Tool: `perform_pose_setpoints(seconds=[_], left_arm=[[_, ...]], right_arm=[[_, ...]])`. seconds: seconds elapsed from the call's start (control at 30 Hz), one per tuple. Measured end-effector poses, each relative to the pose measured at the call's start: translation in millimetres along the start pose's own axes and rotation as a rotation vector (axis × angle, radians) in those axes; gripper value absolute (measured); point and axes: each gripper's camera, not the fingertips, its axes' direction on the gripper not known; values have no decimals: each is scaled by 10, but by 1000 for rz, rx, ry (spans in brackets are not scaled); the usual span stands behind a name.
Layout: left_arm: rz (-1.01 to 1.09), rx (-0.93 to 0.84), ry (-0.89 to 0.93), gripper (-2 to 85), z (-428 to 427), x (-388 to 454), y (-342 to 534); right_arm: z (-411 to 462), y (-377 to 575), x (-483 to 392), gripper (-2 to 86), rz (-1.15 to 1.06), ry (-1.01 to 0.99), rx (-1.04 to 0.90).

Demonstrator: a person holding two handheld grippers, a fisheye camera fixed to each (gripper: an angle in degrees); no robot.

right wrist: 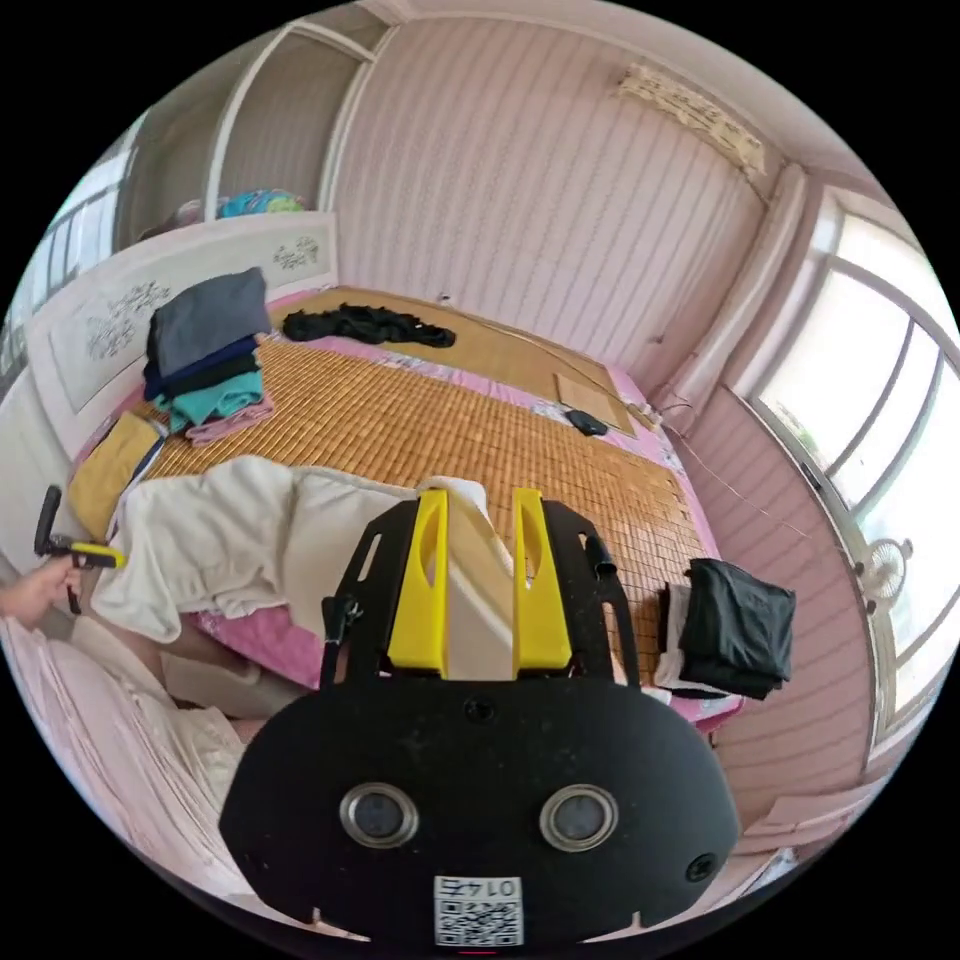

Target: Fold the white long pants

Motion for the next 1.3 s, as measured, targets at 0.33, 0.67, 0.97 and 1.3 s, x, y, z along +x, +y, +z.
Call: perform_pose_setpoints(seconds=[0.33,0.67,0.97,1.3], left_arm=[[102,72,-123,-6,-139,397,-177],[-59,104,-400,98,-373,-1,-109],[-135,-112,-521,85,149,-107,-595],[169,265,-410,51,-757,744,-1061]], right_arm=[[977,75,-2879,171,-425,-838,-283],[690,130,-2068,14,-393,-711,-318],[-938,311,636,6,48,1,-42],[-1969,892,1862,6,533,199,214]])
